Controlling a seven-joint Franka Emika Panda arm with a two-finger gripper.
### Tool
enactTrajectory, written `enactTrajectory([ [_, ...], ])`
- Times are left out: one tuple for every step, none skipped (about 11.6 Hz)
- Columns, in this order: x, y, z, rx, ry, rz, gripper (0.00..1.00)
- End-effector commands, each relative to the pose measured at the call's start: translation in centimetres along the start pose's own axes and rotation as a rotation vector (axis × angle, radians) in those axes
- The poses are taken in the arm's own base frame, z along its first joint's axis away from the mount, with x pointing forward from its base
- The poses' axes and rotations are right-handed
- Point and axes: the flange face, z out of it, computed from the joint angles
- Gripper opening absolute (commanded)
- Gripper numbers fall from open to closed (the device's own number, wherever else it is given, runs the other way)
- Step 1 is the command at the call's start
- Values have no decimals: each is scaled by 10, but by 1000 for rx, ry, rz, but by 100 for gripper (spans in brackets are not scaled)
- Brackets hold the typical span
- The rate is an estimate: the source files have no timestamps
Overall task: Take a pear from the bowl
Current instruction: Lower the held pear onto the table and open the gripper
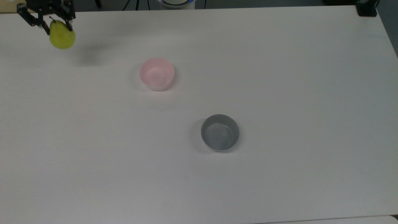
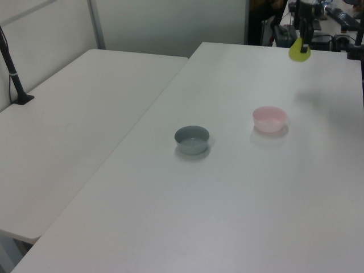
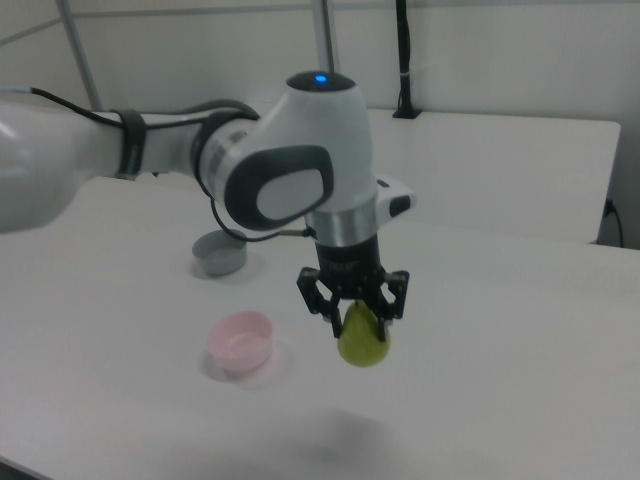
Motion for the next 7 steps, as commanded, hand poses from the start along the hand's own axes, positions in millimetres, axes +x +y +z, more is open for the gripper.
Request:
enactTrajectory([
  [6,12,39,-5,-6,8,0],
  [6,13,50,-16,1,16,0],
  [6,14,63,-23,6,24,0],
  [3,17,77,-20,0,30,0],
  [-1,23,86,-22,-1,43,0],
  [-4,25,100,-13,-11,48,0],
  [-6,28,108,-15,-13,54,0],
])
